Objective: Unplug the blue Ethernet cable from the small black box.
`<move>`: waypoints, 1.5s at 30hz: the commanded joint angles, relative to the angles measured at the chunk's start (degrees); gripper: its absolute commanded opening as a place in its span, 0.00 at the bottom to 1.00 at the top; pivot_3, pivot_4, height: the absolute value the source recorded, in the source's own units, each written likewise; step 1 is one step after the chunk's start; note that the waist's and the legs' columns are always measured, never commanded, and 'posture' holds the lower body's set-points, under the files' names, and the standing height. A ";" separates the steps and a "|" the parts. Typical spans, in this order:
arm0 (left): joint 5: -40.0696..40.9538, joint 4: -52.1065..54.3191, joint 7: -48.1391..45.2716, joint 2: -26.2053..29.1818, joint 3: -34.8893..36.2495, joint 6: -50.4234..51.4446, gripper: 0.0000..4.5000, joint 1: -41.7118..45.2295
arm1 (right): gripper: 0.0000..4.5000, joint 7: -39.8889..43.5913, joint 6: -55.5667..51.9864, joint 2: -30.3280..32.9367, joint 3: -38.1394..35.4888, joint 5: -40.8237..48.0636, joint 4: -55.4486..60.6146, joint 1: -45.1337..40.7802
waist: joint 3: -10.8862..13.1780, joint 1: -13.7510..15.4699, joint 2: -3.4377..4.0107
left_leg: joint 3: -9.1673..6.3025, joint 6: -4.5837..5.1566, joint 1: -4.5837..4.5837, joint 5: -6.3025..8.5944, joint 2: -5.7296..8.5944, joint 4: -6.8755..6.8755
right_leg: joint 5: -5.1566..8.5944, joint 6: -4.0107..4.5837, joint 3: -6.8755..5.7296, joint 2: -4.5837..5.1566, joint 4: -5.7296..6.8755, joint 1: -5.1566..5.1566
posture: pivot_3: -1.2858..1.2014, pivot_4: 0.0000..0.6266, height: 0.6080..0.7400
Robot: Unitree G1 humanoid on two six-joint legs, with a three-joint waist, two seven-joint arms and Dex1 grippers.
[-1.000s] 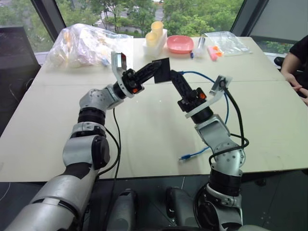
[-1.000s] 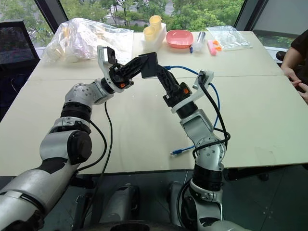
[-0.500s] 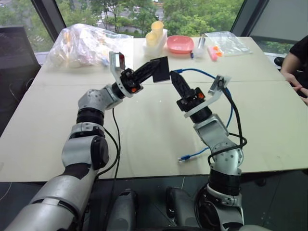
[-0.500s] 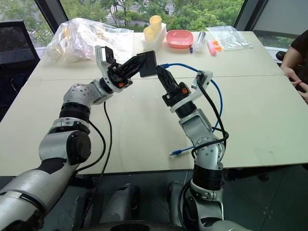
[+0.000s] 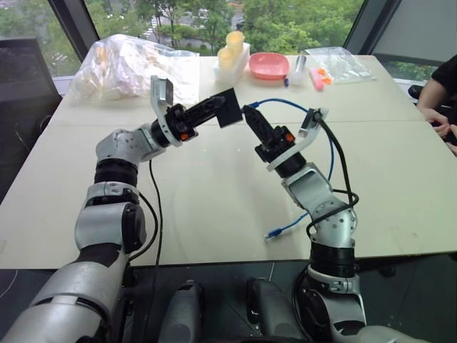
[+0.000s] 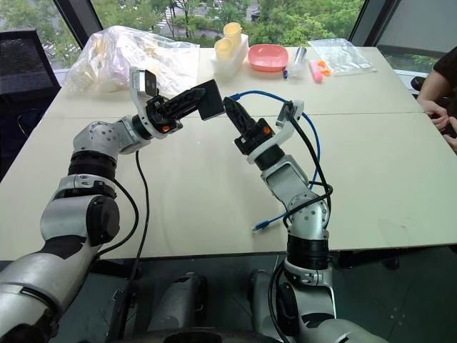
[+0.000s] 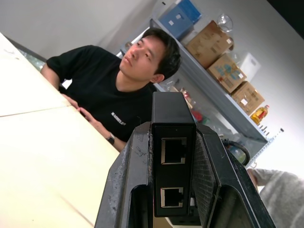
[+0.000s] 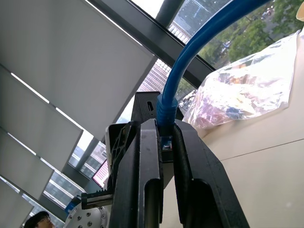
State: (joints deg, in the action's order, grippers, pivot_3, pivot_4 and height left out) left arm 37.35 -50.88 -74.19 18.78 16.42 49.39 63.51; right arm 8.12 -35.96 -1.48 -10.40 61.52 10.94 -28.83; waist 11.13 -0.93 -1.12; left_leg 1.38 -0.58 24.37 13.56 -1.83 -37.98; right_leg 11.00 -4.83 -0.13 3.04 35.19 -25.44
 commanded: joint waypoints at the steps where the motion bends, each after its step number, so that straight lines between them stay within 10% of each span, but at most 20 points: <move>1: 0.66 1.65 -0.49 2.82 1.98 -1.81 0.12 -0.97 | 0.00 -1.29 6.87 4.23 -6.41 -4.50 1.95 0.62 | 0.00 -0.05 0.00 | 0.00 0.00 0.00 0.00 0.00 0.00 | 0.00 0.00 0.00 0.00 0.00 0.00 | 0.52 0.24 1.00; 5: 0.87 1.49 1.20 0.21 1.93 -2.77 0.12 -0.30 | 0.00 2.32 5.59 5.41 -0.86 -7.45 3.75 3.37 | 0.00 0.11 0.00 | 0.00 0.00 0.00 0.00 0.00 0.00 | 0.00 0.00 0.00 0.00 0.00 0.00 | 0.52 0.24 1.00; 12: 2.32 1.28 -2.50 -2.28 1.71 -0.73 0.12 0.96 | 0.69 5.77 2.70 6.36 0.29 -3.30 5.42 6.59 | 0.00 -0.12 -0.01 | 0.03 0.00 0.01 0.00 0.01 0.00 | 0.00 0.01 0.02 -0.01 -0.01 -0.01 | 0.52 0.24 1.00; 45: 0.09 -2.72 -5.76 -4.87 0.10 -0.96 0.12 2.19 | 0.69 5.98 2.44 4.75 1.15 2.19 7.97 7.75 | 0.00 0.08 -0.01 | 0.00 0.01 -0.01 0.01 -0.03 0.00 | 0.04 0.11 0.03 -0.07 -0.01 0.00 | 0.52 0.24 1.00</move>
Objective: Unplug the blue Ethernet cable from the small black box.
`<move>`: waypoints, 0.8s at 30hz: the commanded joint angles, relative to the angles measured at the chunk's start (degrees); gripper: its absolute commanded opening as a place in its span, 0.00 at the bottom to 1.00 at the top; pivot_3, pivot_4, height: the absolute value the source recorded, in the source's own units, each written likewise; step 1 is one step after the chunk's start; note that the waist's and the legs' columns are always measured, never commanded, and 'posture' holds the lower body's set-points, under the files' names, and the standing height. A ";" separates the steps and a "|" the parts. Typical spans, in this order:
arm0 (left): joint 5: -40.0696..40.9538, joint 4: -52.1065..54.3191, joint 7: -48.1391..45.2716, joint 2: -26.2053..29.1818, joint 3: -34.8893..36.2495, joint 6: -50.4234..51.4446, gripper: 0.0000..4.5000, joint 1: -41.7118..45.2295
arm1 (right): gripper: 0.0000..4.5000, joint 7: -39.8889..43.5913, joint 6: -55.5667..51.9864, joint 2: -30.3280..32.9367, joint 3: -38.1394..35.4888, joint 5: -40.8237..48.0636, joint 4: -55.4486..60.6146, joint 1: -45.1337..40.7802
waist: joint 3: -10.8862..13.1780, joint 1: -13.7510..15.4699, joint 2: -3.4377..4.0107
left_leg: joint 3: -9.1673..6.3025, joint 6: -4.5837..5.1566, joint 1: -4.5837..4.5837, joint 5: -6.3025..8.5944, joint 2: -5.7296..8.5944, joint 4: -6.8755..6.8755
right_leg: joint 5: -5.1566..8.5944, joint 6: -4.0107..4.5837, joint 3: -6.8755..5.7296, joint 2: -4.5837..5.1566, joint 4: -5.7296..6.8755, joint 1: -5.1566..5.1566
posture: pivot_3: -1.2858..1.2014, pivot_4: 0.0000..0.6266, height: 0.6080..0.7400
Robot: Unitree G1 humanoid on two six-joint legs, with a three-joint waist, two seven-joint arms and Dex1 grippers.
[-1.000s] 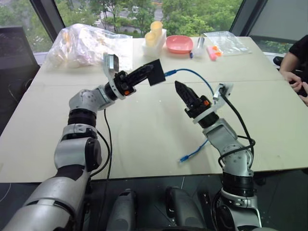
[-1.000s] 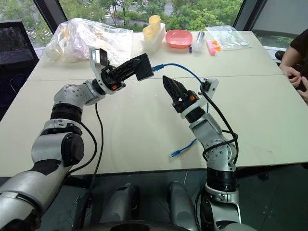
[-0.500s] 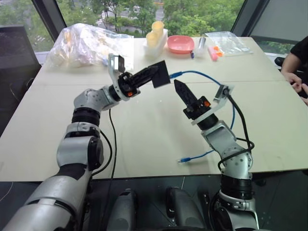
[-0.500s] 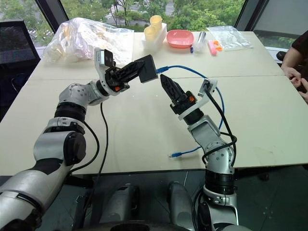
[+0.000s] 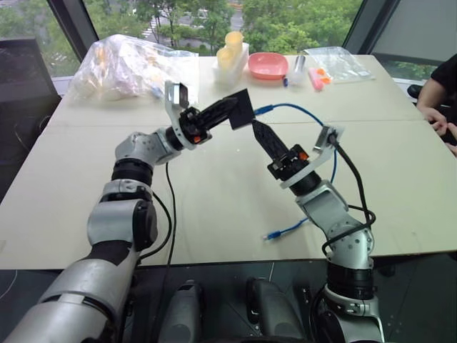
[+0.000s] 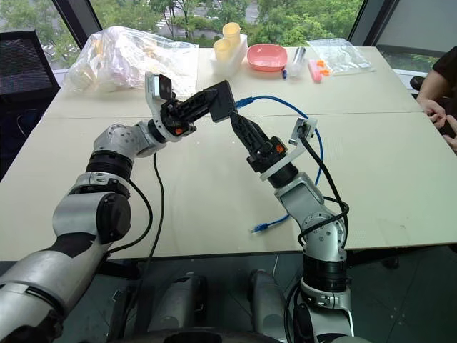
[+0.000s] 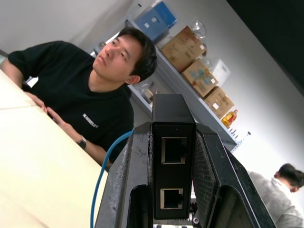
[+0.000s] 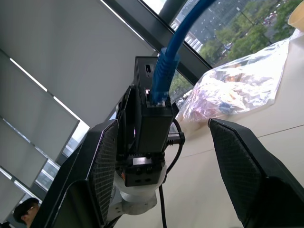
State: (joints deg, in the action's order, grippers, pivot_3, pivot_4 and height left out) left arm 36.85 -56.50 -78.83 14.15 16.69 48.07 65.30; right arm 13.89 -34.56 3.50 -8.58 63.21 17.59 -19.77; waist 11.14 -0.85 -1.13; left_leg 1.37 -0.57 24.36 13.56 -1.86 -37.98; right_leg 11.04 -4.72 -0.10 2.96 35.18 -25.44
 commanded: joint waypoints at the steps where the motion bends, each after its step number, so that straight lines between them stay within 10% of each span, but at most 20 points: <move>1: 0.57 3.13 -1.13 -0.28 -0.30 0.46 0.12 0.26 | 0.69 0.19 1.11 -0.26 -0.74 0.66 1.32 -1.42 | 0.00 0.00 0.00 | 0.00 0.00 0.00 0.00 0.00 0.00 | 0.00 0.01 0.00 0.00 0.00 0.00 | 0.52 0.24 1.00; 24: 0.70 5.14 -1.28 -0.68 -0.47 1.59 0.12 -0.91 | 0.69 -0.67 1.87 -1.70 -1.36 0.93 0.69 -2.06 | 0.00 -0.01 0.00 | 0.00 0.00 0.00 0.00 0.00 0.00 | 0.00 0.01 0.00 0.00 0.00 0.00 | 0.52 0.24 1.00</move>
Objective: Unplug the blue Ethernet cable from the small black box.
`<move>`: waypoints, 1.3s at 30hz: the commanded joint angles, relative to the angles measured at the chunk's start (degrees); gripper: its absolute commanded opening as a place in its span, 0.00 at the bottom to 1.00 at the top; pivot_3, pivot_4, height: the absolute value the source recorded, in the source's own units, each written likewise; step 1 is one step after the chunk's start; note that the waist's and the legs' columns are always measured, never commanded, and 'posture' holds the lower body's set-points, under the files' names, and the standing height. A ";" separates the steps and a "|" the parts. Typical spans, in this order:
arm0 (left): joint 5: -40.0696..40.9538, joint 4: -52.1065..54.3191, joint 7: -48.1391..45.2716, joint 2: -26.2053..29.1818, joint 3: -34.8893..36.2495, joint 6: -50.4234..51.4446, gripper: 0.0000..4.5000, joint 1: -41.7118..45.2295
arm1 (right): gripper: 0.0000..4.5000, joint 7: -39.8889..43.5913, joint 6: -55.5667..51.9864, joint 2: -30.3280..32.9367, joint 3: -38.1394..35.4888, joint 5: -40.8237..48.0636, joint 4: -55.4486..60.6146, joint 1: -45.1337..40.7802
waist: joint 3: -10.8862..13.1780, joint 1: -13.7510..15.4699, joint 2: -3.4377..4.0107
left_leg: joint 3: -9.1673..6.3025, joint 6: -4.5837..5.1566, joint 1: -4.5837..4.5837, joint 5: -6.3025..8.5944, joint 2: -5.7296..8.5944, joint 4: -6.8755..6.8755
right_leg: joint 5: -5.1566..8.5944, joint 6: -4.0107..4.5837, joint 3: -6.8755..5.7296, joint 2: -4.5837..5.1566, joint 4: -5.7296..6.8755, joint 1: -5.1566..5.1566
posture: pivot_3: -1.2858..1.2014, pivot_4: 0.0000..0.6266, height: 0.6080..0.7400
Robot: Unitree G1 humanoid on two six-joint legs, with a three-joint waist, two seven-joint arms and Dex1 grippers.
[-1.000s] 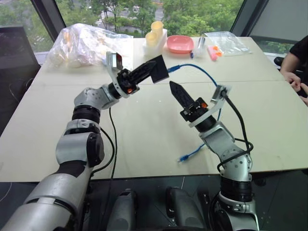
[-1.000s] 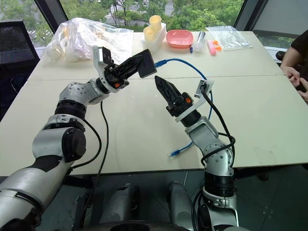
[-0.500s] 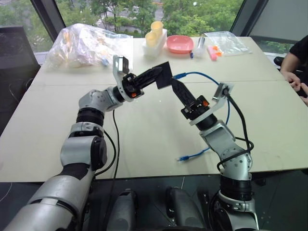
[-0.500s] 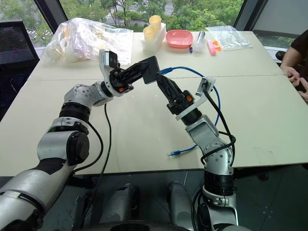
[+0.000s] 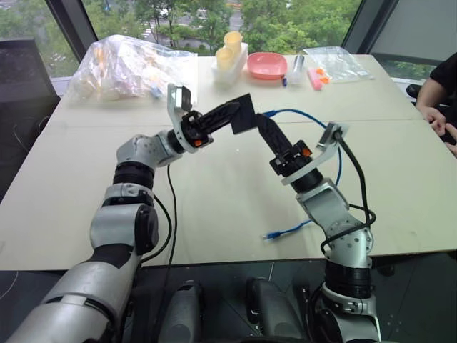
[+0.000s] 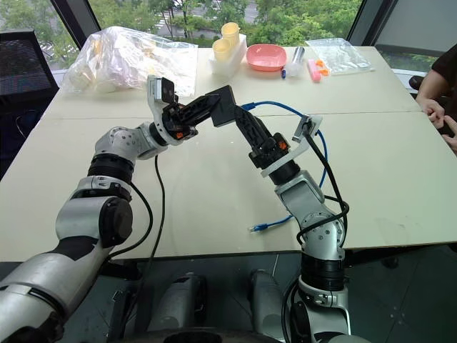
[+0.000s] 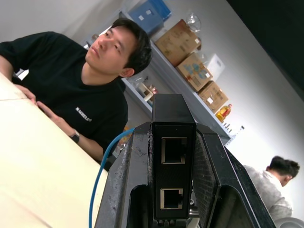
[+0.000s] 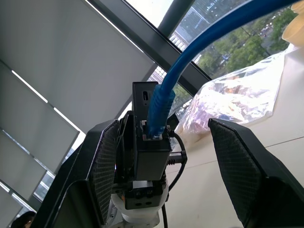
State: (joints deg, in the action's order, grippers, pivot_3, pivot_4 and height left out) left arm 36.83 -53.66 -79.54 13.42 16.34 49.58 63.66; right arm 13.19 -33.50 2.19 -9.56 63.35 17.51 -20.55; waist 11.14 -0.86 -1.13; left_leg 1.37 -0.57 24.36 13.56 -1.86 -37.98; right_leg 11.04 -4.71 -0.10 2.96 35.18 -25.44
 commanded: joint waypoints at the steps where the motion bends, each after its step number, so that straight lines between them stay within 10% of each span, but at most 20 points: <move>1: 0.73 2.35 -0.58 0.04 -0.13 0.12 0.12 0.71 | 0.69 0.08 0.81 -0.38 -0.30 0.73 0.75 -1.28 | 0.00 0.00 0.00 | 0.00 0.00 0.00 0.00 0.00 0.00 | 0.01 0.01 0.00 0.00 0.00 0.00 | 0.52 0.24 1.00; 5: 0.77 2.56 -0.47 -0.06 -0.13 0.13 0.12 0.63 | 0.69 0.14 0.76 -0.40 0.08 0.37 0.51 -1.31 | 0.00 0.00 0.00 | 0.00 0.00 0.00 0.00 0.00 0.00 | 0.00 0.00 0.00 0.00 0.00 0.00 | 0.52 0.24 1.00; 12: 0.77 2.71 -0.32 -0.16 -0.23 0.04 0.12 0.59 | 0.01 0.17 1.07 -0.64 0.51 -0.25 0.21 -1.36 | 0.00 -0.01 0.00 | 0.00 0.00 0.00 0.00 0.00 0.00 | 0.00 0.00 0.00 0.00 0.00 0.00 | 0.52 0.24 1.00; 39: -1.97 2.87 -4.41 11.10 -5.06 0.25 0.12 -1.27 | 0.01 -3.91 6.14 7.20 -9.65 -2.21 -3.73 -0.30 | 0.00 0.09 0.00 | 0.02 0.00 0.01 0.00 0.00 0.02 | 0.07 0.11 0.00 0.04 -0.05 -0.01 | 0.52 0.24 1.00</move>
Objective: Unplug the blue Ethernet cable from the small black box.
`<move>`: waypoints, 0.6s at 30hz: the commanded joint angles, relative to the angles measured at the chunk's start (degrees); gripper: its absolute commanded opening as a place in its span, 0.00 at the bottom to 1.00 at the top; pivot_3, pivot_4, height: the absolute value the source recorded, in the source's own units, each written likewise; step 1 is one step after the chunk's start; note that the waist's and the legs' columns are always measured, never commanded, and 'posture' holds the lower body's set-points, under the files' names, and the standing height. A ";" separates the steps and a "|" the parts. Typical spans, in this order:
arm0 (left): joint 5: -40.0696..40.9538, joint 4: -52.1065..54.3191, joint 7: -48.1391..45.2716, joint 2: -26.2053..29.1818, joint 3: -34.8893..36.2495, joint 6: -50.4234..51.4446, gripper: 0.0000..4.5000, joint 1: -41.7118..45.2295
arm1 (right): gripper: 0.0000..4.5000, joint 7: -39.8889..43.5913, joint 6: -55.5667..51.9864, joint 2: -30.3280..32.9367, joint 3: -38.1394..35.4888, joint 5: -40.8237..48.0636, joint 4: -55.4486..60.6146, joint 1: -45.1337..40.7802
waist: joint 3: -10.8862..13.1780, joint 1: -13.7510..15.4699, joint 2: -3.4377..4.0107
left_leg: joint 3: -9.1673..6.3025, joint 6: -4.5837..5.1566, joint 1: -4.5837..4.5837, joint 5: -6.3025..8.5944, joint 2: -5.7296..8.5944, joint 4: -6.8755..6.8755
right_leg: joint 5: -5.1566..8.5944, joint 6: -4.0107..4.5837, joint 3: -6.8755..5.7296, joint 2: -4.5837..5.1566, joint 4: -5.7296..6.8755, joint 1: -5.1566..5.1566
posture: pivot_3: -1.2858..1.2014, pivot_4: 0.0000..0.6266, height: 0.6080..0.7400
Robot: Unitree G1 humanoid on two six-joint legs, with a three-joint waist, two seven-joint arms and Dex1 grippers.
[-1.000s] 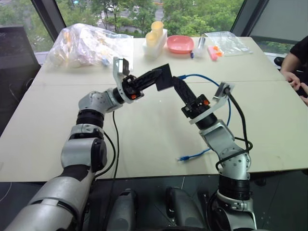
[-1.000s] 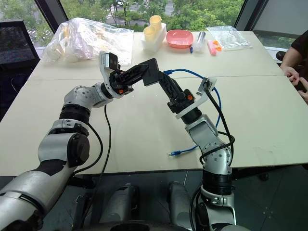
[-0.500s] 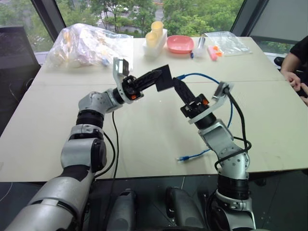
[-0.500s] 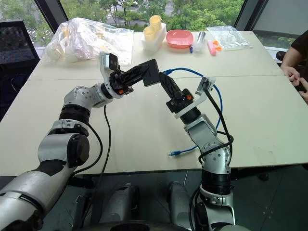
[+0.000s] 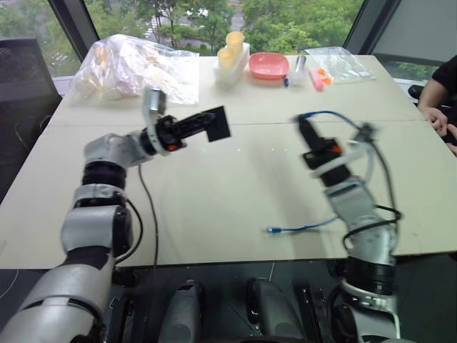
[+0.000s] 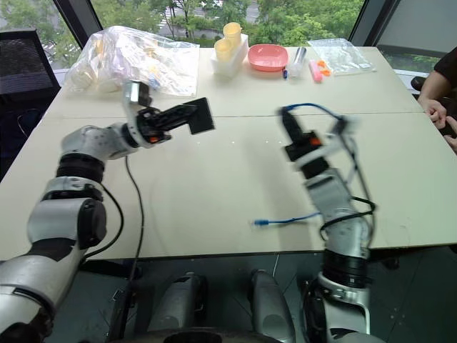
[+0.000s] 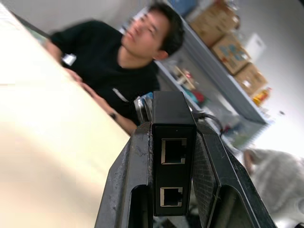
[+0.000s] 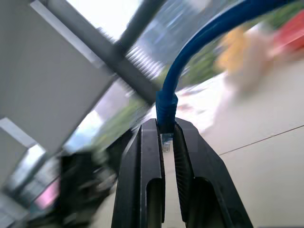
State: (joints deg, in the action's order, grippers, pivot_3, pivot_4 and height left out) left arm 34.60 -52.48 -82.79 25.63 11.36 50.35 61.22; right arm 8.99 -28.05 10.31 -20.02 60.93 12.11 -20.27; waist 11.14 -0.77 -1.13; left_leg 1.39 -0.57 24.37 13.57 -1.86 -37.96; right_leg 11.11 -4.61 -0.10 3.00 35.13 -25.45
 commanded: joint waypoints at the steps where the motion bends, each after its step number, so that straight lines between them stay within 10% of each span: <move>1: 0.17 1.48 -1.27 -0.94 0.01 -0.52 0.12 1.31 | 0.01 0.56 0.60 -0.73 0.61 0.15 1.85 -0.37 | -0.01 0.05 0.01 | -0.01 0.00 -0.02 0.00 0.00 0.01 | 0.00 0.00 -0.01 -0.01 0.02 0.00 | 0.52 0.24 1.00; 14: -19.80 9.39 26.38 -18.47 -9.71 -45.78 0.12 -5.51 | 0.01 -11.26 -10.32 4.01 4.40 -11.56 -6.85 -2.16 | 0.00 -0.02 0.01 | 0.20 0.01 0.02 0.00 0.09 -0.01 | -0.01 0.01 0.11 0.19 -0.02 -0.03 | 0.52 0.24 1.00; 18: -22.92 9.15 32.35 -22.77 -11.56 -51.86 0.12 -7.82 | 0.34 -11.17 -13.00 6.39 5.00 -14.65 -8.80 -4.26 | 0.00 0.12 0.01 | 0.21 0.04 0.02 0.02 0.10 -0.03 | -0.02 -0.01 0.12 0.18 -0.01 -0.04 | 0.52 0.24 1.00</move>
State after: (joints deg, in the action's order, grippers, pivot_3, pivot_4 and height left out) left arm 13.00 -44.79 -52.52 3.13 0.45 2.05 52.94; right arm -2.70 -40.52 15.71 -14.78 47.15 1.95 -23.28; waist 11.13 -0.65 -1.12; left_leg 1.61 -0.53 24.38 13.58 -1.75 -38.00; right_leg 11.09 -4.62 0.02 3.16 35.12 -25.48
